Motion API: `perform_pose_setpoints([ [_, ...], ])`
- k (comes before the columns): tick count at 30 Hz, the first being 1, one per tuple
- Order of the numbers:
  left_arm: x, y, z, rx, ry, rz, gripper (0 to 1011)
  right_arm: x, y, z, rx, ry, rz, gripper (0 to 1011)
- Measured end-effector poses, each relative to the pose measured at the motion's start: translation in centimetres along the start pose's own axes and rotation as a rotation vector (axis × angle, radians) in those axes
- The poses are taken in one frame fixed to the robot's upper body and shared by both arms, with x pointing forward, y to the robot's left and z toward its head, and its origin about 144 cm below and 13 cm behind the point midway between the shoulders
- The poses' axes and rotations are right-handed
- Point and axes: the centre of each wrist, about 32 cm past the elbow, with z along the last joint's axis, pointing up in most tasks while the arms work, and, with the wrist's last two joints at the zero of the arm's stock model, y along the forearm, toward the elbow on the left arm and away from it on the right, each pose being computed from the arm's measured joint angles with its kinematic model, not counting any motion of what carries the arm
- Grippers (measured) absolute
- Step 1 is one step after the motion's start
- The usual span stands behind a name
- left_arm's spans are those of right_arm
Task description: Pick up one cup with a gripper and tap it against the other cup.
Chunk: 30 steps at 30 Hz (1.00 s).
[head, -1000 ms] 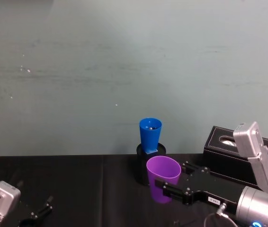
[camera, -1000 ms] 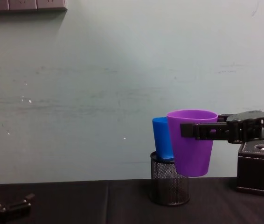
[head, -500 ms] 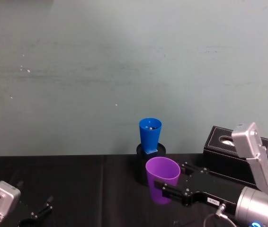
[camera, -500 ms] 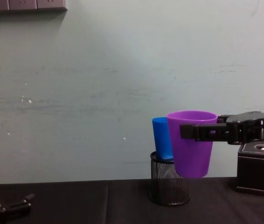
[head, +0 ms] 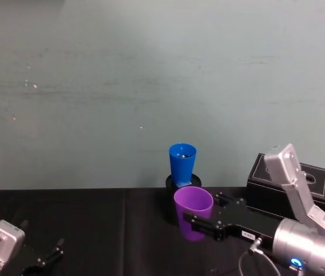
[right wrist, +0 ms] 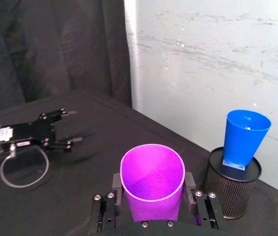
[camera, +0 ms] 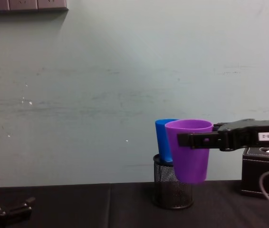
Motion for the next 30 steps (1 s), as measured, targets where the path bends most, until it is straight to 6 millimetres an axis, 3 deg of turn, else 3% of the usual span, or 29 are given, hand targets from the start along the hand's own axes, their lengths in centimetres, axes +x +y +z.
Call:
perform_pose_setpoints([
  [20,0.0,0.0,0.0,0.000,0.000,0.000,1005,2.3,4.4,-1.4,0.017,0.067,-0.087,723],
  [30,0.0,0.0,0.0,0.000,0.000,0.000,1005,2.8,5.4,-1.2,0.017,0.075,-0.099,724],
])
